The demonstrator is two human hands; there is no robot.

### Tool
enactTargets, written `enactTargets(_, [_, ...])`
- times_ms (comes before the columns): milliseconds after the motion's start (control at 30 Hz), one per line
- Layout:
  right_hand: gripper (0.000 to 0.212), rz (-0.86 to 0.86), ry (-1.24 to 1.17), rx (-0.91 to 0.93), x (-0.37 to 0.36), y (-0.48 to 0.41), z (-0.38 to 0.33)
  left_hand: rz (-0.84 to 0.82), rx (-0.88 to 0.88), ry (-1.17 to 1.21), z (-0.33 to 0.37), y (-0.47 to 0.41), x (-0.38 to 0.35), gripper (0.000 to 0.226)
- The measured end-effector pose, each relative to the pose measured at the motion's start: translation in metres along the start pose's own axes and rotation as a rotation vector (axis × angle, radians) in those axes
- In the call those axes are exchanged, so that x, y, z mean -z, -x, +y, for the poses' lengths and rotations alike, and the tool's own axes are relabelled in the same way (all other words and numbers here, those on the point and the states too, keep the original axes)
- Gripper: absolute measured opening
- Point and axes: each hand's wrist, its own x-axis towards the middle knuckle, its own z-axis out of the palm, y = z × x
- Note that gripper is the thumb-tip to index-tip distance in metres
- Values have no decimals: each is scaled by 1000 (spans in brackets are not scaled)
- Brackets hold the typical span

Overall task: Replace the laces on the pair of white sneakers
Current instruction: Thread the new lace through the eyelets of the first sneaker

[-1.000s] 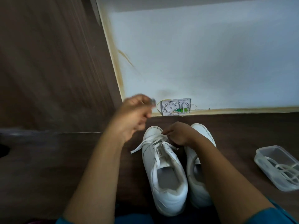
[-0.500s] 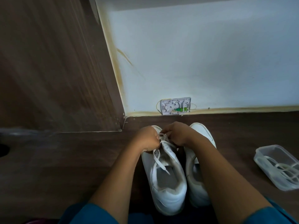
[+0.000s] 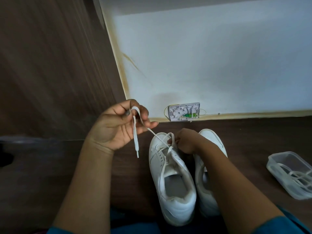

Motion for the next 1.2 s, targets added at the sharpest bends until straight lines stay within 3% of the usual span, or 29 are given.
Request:
enactTargets(100, [22, 186, -63, 57, 1, 0, -2, 319, 58, 12, -6, -11, -5, 11])
enactTargets(167, [31, 158, -306, 90, 7, 2, -2, 452, 117, 19, -11, -18, -5, 8])
enactTargets(233, [25, -7, -421, 169, 11, 7, -5, 536, 131, 7, -15, -21, -5, 14])
enactTargets(300, [13, -54, -345, 245, 9, 7, -10, 591, 117, 0, -17, -23, -7, 21])
enactTargets(400, [8, 105, -265, 317, 4, 3, -14, 625, 156, 15, -22, -24, -8, 33])
enactTargets(500, [7, 247, -333, 342, 4, 2, -12, 702, 320, -250, -41, -23, 3, 31])
enactTargets(567, [9, 327, -553, 362, 9, 4, -14, 632, 459, -502, -57, -20, 8, 21])
enactTargets(633, [21, 463, -697, 377, 11, 4, -17, 448, 581, -690, -70, -17, 9, 27])
enactTargets(733, [26, 569, -788, 371, 12, 3, -20, 316, 581, -809, -73, -20, -3, 18])
enactTargets(800, [21, 530, -913, 325, 11, 1, -16, 378, 482, -816, -68, -26, -10, 27])
enactTargets(867, [20, 434, -884, 206, 7, -6, -5, 441, 365, -675, -63, -30, -12, 40])
enactTargets(967, [40, 166, -376, 69, -6, -16, 4, 459, 235, -441, -54, -30, -13, 55])
enactTargets(1067, [38, 5, -222, 25, -17, -19, 3, 441, 232, -377, -52, -30, -14, 53])
enactTargets(1200, [20, -35, -182, 18, -15, -20, 2, 389, 299, -439, -48, -25, -11, 45])
